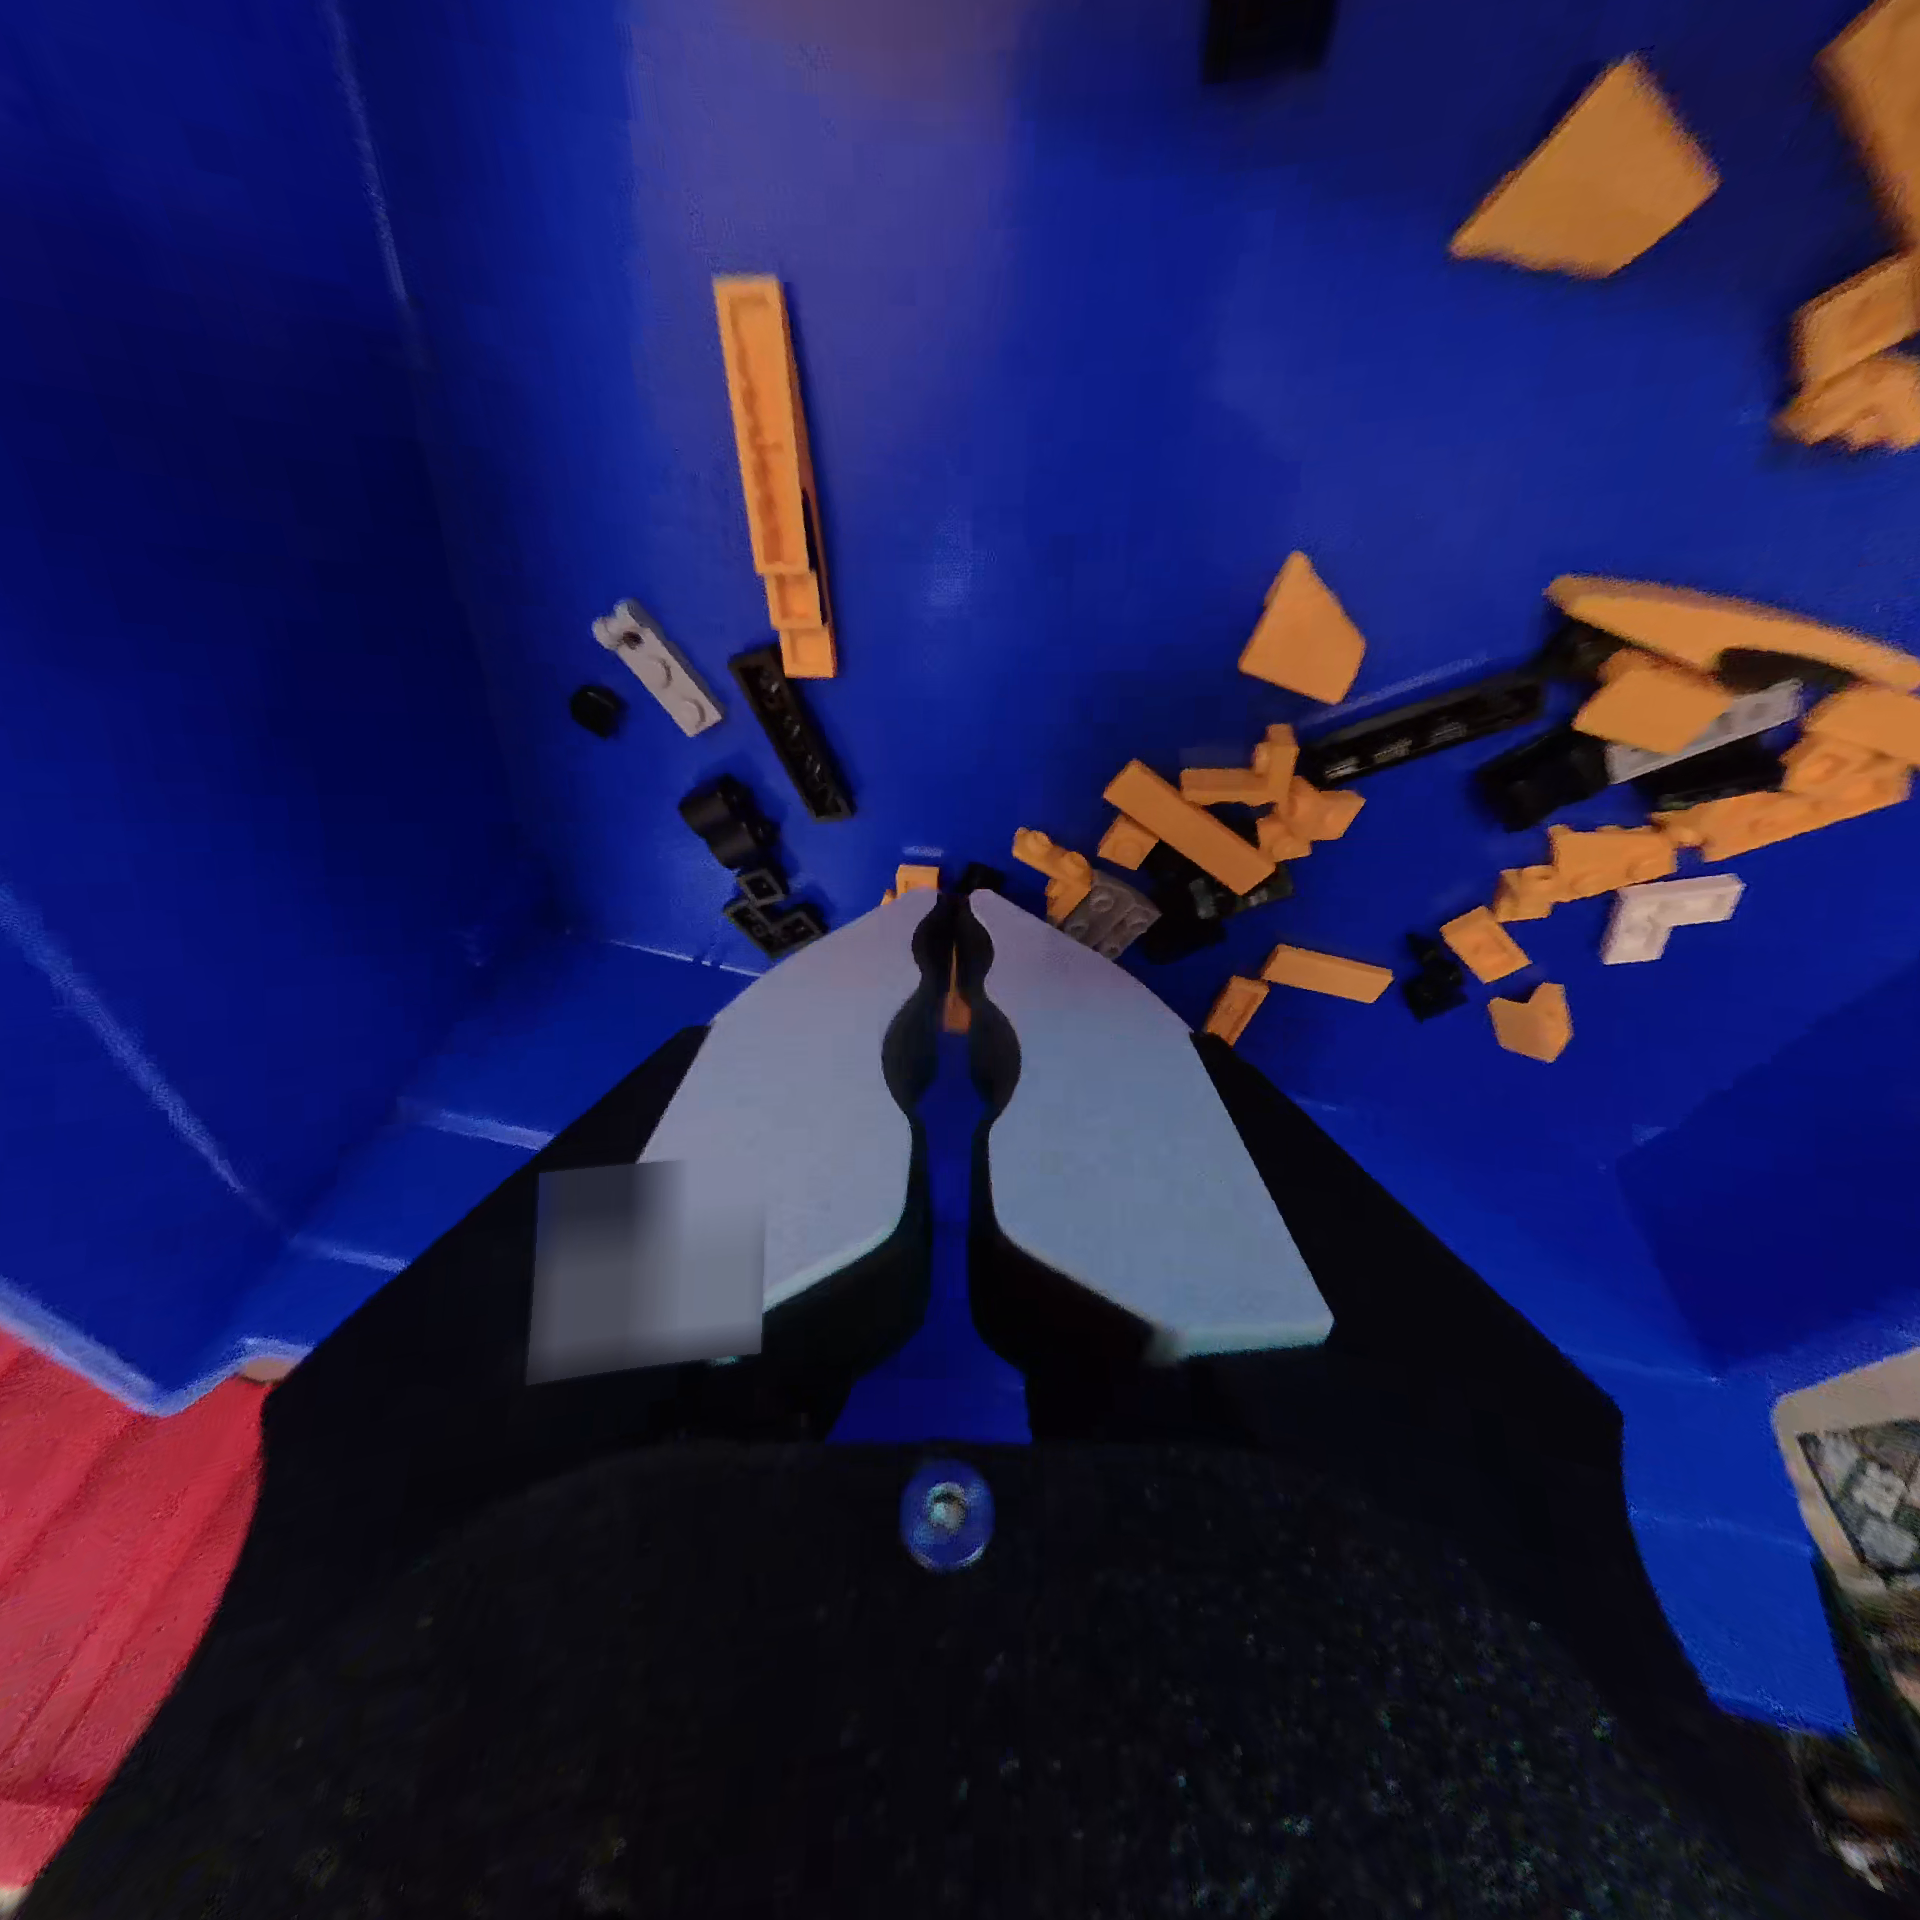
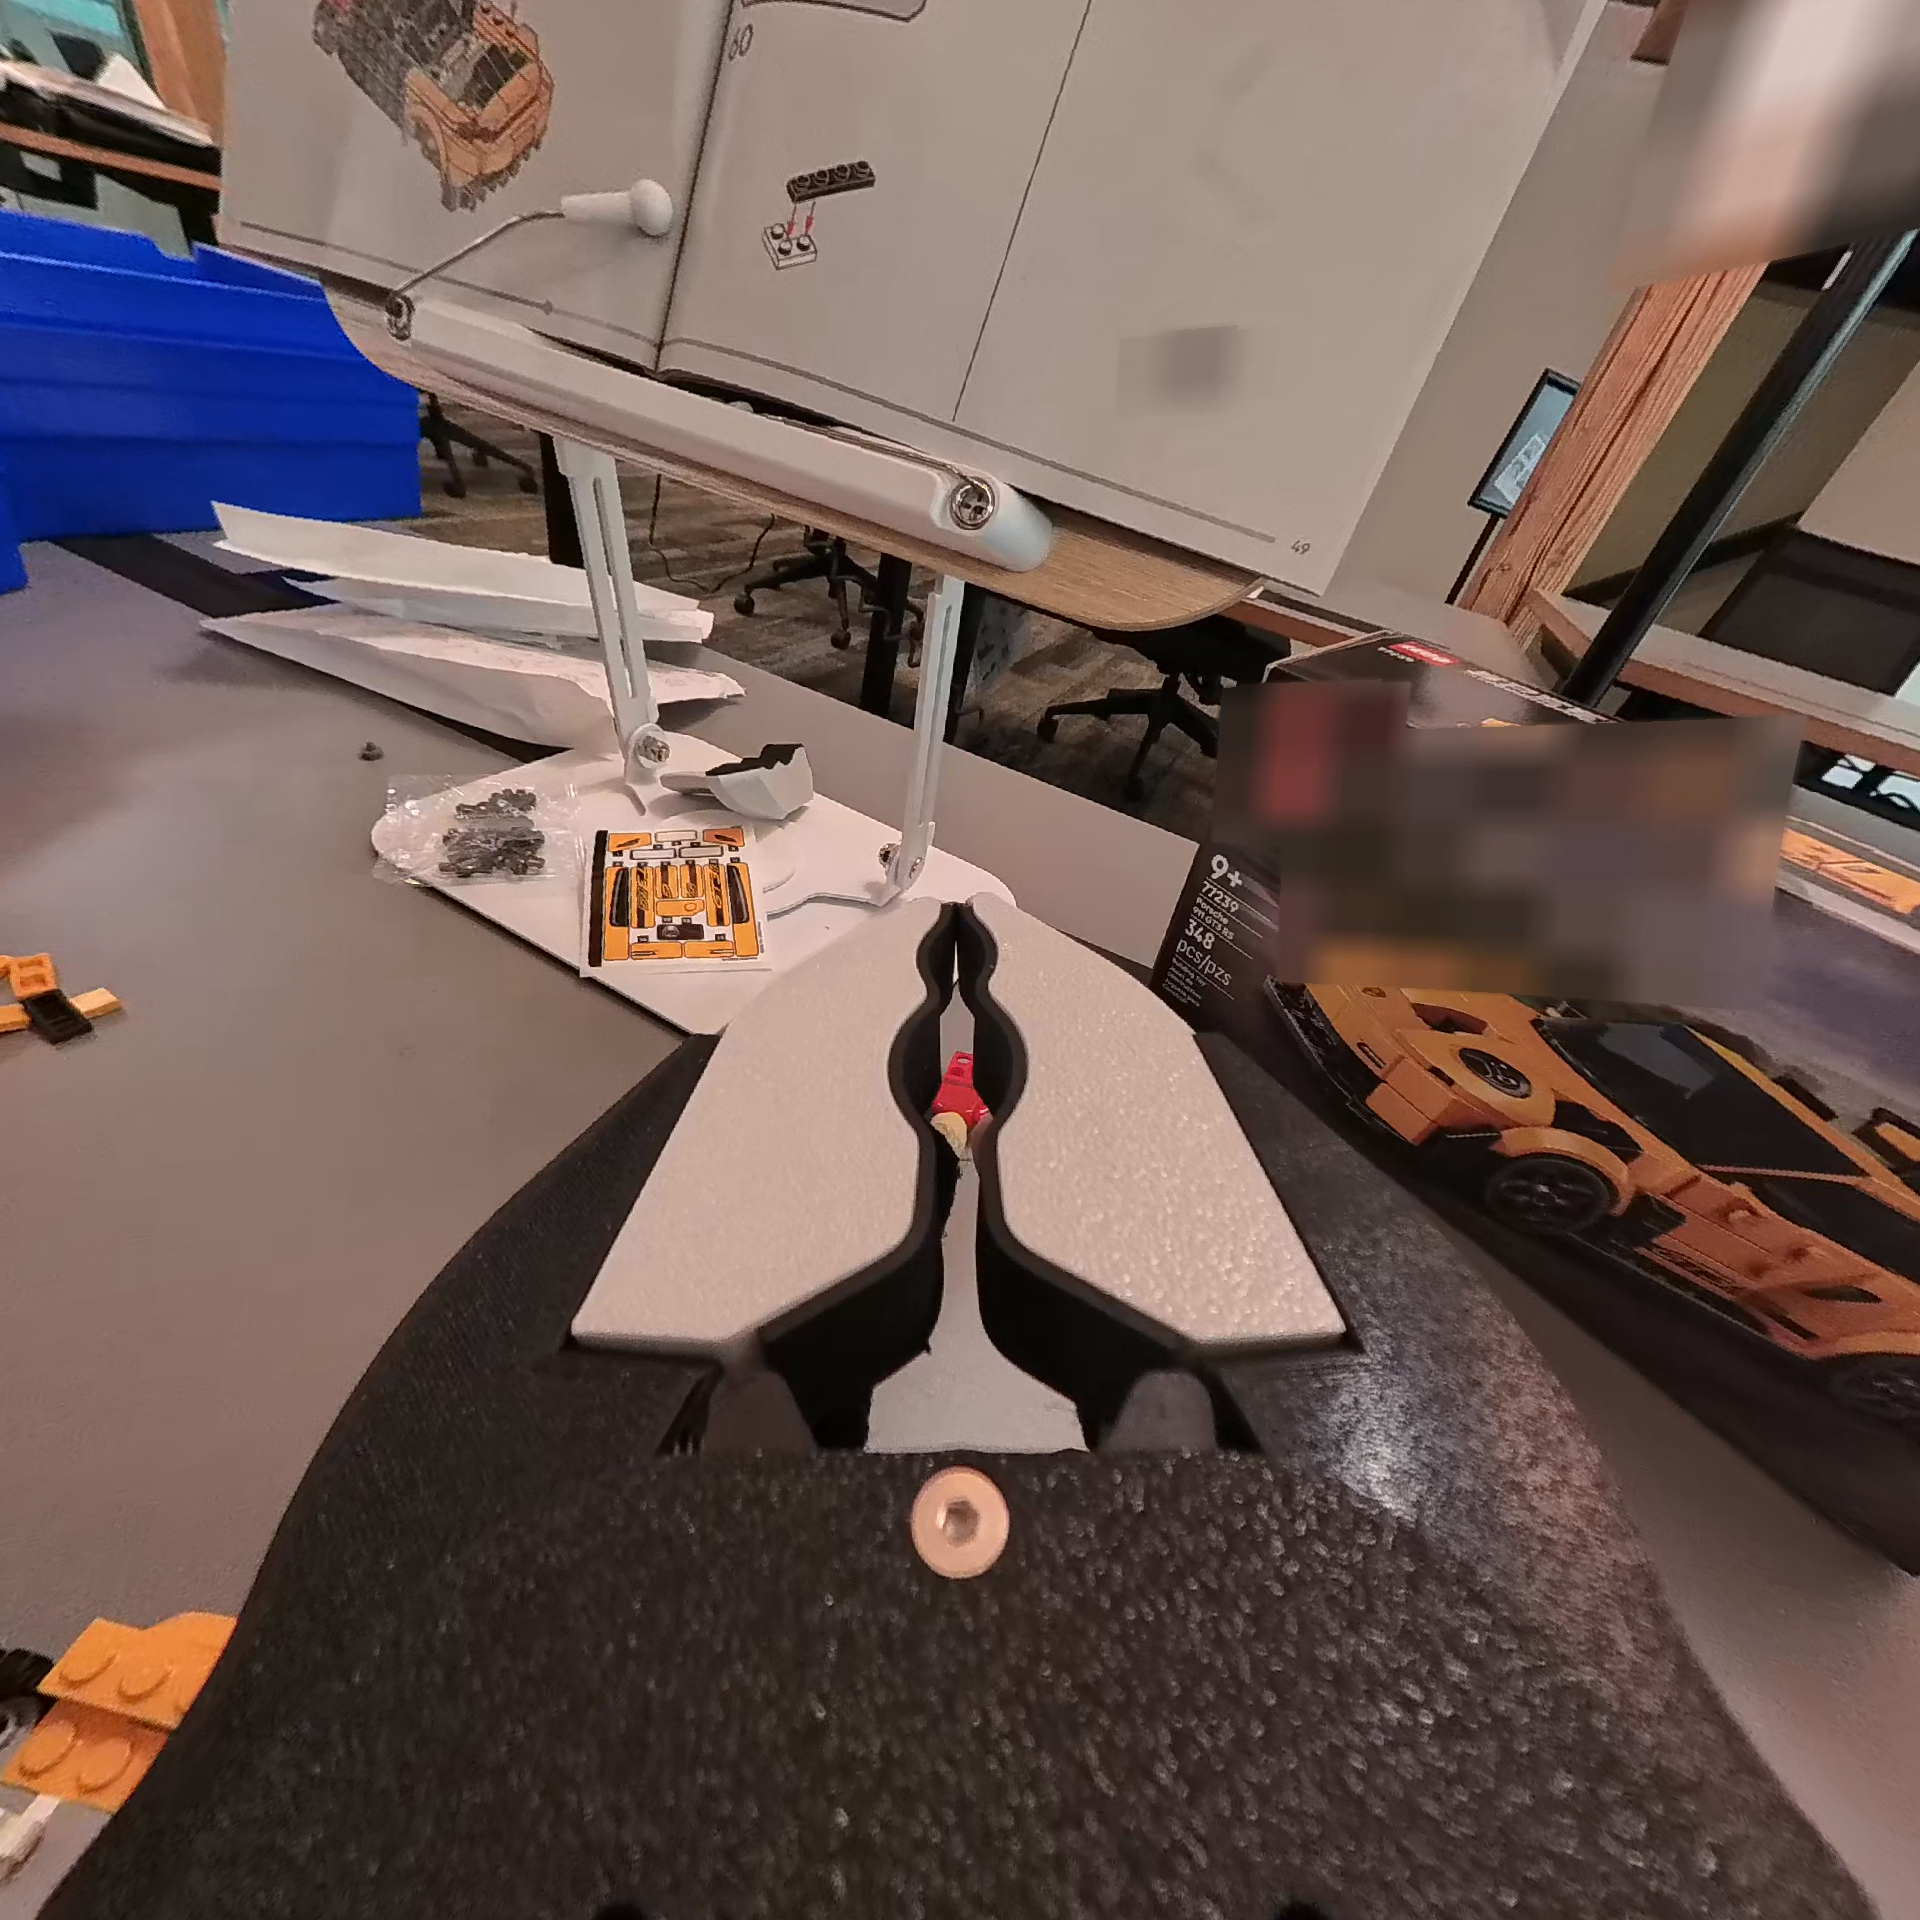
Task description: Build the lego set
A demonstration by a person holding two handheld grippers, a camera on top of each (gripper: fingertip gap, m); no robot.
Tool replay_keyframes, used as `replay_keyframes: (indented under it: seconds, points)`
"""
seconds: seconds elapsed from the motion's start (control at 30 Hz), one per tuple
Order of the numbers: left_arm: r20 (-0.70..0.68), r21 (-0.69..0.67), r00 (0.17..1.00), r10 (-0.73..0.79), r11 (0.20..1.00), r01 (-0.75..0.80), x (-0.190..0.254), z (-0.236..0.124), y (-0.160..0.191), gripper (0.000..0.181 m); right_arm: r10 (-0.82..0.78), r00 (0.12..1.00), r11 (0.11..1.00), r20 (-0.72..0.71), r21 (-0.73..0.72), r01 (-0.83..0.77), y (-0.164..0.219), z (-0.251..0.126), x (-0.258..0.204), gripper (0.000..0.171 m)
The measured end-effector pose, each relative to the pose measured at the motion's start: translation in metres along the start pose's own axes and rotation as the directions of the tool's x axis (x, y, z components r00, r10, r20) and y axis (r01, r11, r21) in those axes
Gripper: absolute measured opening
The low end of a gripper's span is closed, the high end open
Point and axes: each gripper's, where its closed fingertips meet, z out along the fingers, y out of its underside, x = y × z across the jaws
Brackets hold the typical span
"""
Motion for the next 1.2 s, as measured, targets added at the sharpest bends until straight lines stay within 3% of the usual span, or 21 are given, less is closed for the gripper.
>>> replay_keyframes:
  seconds: [0.1, 0.13, 0.4, 0.5, 0.63, 0.87, 0.97, 1.07, 1.2]
  points:
    - [-0.045, 0.072, 0.999, 0.001, 0.997, 0.002, 0.010, -0.013, -0.006, 0.002, 0.001, 1.000, 1.000, 0.003, -0.002, -0.001, 0.001, 0.000, 0.000, 0.000]
    - [-0.074, 0.075, 0.997, 0.004, 0.997, 0.002, 0.017, -0.014, -0.005, 0.010, 0.000, 1.000, 1.000, 0.003, -0.002, 0.000, 0.001, 0.000, -0.001, 0.000]
    - [-0.182, 0.010, 0.982, 0.047, 0.999, -0.046, 0.051, 0.003, -0.001, 0.026, -0.001, 1.000, 1.000, 0.003, 0.002, 0.001, -0.001, 0.000, -0.001, 0.000]
    - [-0.147, 0.007, 0.987, 0.060, 0.998, -0.060, 0.049, 0.007, -0.004, 0.024, -0.001, 1.000, 1.000, 0.002, 0.000, 0.001, 0.000, 0.000, 0.000, 0.000]
    - [-0.088, 0.035, 0.994, 0.056, 0.998, -0.053, 0.037, 0.008, -0.009, 0.000, -0.001, 1.000, 1.000, 0.005, -0.004, 0.001, 0.001, 0.001, -0.001, 0.000]
    - [-0.045, 0.115, 0.999, 0.029, 0.993, -0.024, 0.026, -0.007, -0.015, 0.005, 0.000, 1.000, 1.000, 0.005, -0.005, 0.000, 0.002, 0.001, -0.001, 0.000]
    - [-0.083, 0.101, 0.995, 0.056, 0.994, -0.047, 0.040, -0.006, -0.010, 0.013, 0.002, 1.000, 1.000, 0.009, -0.007, -0.002, 0.002, 0.001, -0.001, 0.000]
    - [-0.038, 0.051, 0.994, 0.105, 0.993, -0.103, 0.045, 0.005, -0.005, 0.013, 0.004, 1.000, 1.000, 0.012, -0.008, -0.004, 0.003, 0.001, -0.002, 0.000]
    - [-0.012, 0.136, 0.995, 0.096, 0.986, -0.093, 0.045, 0.003, -0.023, 0.014, 0.003, 1.000, 1.000, 0.015, -0.009, -0.003, 0.003, 0.002, -0.004, 0.000]
